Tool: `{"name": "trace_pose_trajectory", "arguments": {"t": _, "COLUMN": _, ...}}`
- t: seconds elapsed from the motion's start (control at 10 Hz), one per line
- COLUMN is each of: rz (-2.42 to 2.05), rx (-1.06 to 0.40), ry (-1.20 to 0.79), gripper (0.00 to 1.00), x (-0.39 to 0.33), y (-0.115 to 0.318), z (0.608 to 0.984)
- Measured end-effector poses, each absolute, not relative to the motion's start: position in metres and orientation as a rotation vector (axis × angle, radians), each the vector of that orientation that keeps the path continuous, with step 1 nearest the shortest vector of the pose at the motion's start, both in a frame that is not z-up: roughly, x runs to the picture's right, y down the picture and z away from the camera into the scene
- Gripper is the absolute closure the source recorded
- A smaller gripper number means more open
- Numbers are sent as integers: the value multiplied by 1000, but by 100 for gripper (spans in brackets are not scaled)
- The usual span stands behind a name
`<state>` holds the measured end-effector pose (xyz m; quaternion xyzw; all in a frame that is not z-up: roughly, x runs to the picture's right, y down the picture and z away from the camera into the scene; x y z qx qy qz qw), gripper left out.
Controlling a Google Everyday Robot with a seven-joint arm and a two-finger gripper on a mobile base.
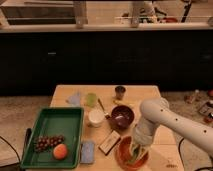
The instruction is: Place pepper in red bowl
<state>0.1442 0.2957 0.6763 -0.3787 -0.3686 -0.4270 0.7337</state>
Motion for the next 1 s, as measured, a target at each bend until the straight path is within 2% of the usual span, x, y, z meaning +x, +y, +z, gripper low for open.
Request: {"name": "trace_pose_trajectory", "arguments": {"t": 1.0, "rz": -1028, "rx": -931, "ry": -828, "gripper": 100, "x": 139, "y": 284, "z": 691}}
